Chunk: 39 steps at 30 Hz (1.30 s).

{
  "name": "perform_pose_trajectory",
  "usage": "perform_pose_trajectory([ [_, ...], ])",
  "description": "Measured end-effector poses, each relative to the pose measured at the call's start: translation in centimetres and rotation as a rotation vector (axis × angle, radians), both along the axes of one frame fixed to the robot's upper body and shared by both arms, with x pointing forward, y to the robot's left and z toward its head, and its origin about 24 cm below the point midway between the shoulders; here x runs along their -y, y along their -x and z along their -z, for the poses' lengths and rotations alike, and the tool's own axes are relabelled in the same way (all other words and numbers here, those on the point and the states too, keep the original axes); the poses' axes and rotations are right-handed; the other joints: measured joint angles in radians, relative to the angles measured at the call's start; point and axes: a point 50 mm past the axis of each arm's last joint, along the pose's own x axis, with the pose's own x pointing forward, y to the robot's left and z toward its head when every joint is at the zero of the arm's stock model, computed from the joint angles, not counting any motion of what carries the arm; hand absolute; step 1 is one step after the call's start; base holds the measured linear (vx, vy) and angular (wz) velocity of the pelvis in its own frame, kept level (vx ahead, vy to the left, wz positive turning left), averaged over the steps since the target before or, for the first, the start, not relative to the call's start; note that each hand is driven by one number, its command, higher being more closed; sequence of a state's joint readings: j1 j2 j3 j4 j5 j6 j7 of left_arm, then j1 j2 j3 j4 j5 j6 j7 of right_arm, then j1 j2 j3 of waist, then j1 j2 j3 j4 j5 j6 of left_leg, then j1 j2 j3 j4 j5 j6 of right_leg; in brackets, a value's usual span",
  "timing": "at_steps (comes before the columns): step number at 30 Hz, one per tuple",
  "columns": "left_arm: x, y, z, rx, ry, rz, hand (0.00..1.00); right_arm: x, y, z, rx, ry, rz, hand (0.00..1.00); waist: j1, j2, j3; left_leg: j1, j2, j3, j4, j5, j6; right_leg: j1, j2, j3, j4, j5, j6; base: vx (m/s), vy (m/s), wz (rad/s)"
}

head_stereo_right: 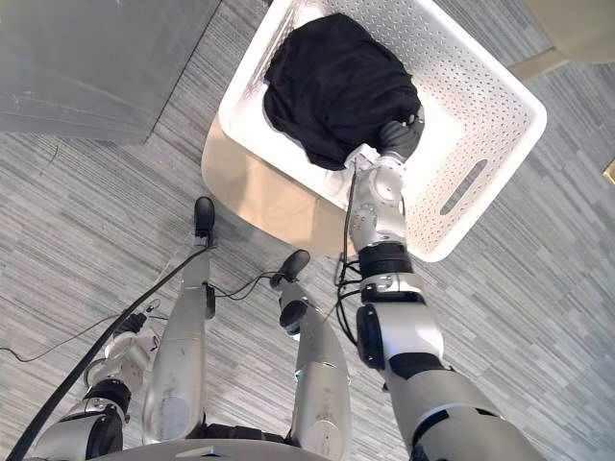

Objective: Pick up the laundry basket with both hands and put the clothes into the washing machine.

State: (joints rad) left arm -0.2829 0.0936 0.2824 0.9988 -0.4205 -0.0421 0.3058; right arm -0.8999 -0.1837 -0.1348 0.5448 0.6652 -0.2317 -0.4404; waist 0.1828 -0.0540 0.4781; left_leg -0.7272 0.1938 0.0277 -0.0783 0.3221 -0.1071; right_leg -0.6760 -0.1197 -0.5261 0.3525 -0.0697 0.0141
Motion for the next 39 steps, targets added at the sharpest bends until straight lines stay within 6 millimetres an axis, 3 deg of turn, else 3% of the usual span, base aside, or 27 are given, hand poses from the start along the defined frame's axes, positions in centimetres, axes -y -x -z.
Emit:
perform_pose_trajectory([
  [9, 0.0, -0.1, 0.0, -0.007, -0.012, 0.024, 0.0, -3.6, 1.9, -1.3, 0.221, -0.136, -0.154, 1.0, -0.025, 0.0, 0.0, 0.063, -0.008, 0.0, 0.0, -0.008, -0.017, 0.049, -0.012, 0.014, 0.019, -0.004, 0.0, 0.04, -0.052, 0.03],
  [16, -0.7, 0.6, 0.3, -0.048, -0.033, 0.049, 0.0, -4.7, 2.8, 0.3, 0.24, -0.185, -0.269, 1.0, -0.039, -0.002, 0.0, 0.132, -0.008, 0.008, 0.0, -0.01, -0.016, 0.108, -0.015, 0.025, 0.027, -0.007, 0.003, 0.03, -0.072, 0.02],
  [24, -1.4, 2.9, 1.5, -0.138, -0.087, 0.106, 0.0, -3.3, 4.9, 3.3, 0.238, -0.231, -0.279, 1.0, -0.078, -0.011, -0.001, 0.263, -0.031, 0.037, -0.001, -0.033, -0.007, 0.189, -0.053, 0.066, 0.114, -0.062, 0.012, 0.01, -0.071, 0.06],
  [30, -1.5, 4.0, 1.9, -0.188, -0.126, 0.162, 0.0, -2.4, 6.5, 5.5, 0.22, -0.274, -0.278, 1.0, -0.081, -0.036, -0.006, 0.339, -0.048, 0.052, -0.001, -0.044, 0.001, 0.243, -0.082, 0.075, 0.152, -0.093, 0.021, 0.0, -0.053, 0.07],
  [33, -1.5, 4.7, 2.2, -0.204, -0.145, 0.19, 0.0, -2.1, 7.4, 5.5, 0.238, -0.276, -0.285, 1.0, -0.082, -0.038, -0.007, 0.385, -0.059, 0.056, -0.003, -0.056, 0.007, 0.287, -0.093, 0.08, 0.153, -0.099, 0.03, 0.02, -0.023, 0.05],
  [37, -2.3, 6.7, 2.9, -0.258, -0.163, 0.203, 0.0, -1.9, 8.2, 6.0, 0.252, -0.307, -0.301, 1.0, -0.093, -0.073, -0.056, 0.406, -0.07, 0.072, -0.007, -0.071, 0.012, 0.304, -0.1, 0.092, 0.138, -0.103, 0.041, 0.04, -0.007, -0.04],
  [39, -2.5, 7.2, 3.0, -0.275, -0.174, 0.214, 0.0, -1.7, 8.2, 6.1, 0.257, -0.326, -0.289, 1.0, -0.097, -0.077, -0.06, 0.433, -0.072, 0.078, -0.007, -0.075, 0.011, 0.337, -0.099, 0.094, 0.119, -0.099, 0.046, 0.07, -0.012, -0.03],
])
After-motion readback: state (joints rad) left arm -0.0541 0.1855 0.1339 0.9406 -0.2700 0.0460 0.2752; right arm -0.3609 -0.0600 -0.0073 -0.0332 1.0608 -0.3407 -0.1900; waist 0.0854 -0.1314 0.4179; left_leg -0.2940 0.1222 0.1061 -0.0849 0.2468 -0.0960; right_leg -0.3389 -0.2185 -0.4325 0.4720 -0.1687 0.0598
